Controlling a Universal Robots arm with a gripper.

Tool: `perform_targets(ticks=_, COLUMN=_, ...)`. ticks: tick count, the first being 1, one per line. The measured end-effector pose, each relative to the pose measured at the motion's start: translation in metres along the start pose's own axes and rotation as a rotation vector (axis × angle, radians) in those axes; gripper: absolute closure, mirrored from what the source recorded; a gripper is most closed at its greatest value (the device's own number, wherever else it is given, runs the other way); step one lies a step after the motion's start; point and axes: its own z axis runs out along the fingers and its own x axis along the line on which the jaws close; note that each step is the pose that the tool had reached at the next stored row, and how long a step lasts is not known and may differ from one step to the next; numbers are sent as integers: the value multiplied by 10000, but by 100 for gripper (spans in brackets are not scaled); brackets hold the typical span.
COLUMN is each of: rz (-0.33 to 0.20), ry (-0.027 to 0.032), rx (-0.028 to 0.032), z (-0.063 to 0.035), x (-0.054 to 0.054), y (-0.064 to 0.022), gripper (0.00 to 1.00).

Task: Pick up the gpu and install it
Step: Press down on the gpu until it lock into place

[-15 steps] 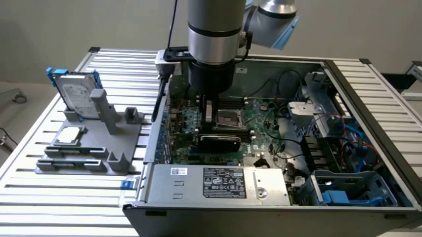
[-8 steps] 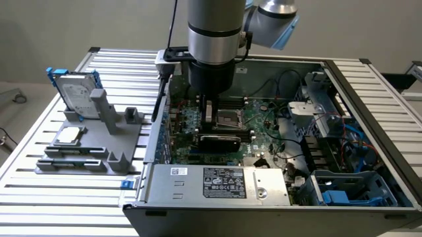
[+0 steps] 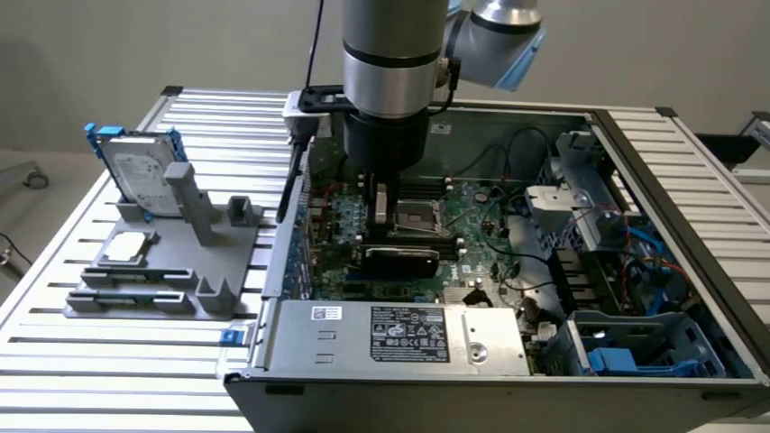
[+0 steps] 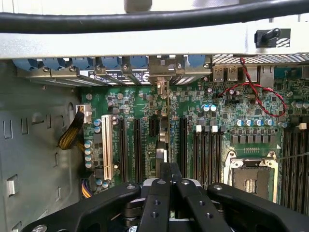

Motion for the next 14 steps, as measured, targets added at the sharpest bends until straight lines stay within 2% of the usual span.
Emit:
perform_targets(ticks=6, rz=0, ry=-7, rx=68, z=108, x=-8, y=24, gripper=89)
perform_targets(ticks=10, rz=-1, ry=-14, rx=74, z=168, x=-11, y=30, gripper=89)
perform_targets(ticks=14, rz=1, ry=-58, rx=73, z=171, x=-12, y=33, gripper=89)
